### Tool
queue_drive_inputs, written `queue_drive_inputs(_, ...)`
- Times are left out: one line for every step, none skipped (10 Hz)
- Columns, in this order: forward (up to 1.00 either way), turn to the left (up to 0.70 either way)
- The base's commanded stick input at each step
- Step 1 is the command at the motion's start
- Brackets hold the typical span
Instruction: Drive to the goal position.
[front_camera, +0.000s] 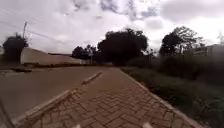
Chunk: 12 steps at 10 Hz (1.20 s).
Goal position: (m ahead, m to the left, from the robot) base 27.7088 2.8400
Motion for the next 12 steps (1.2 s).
queue_drive_inputs(0.5,0.0)
queue_drive_inputs(0.5,0.0)
queue_drive_inputs(0.5,0.0)
queue_drive_inputs(0.5,0.0)
queue_drive_inputs(0.5,0.0)
queue_drive_inputs(0.5,0.0)
queue_drive_inputs(0.5,0.0)
queue_drive_inputs(0.5,0.0)
queue_drive_inputs(0.5,0.0)
queue_drive_inputs(0.5,0.0)
queue_drive_inputs(0.5,0.0)
queue_drive_inputs(0.5,0.0)
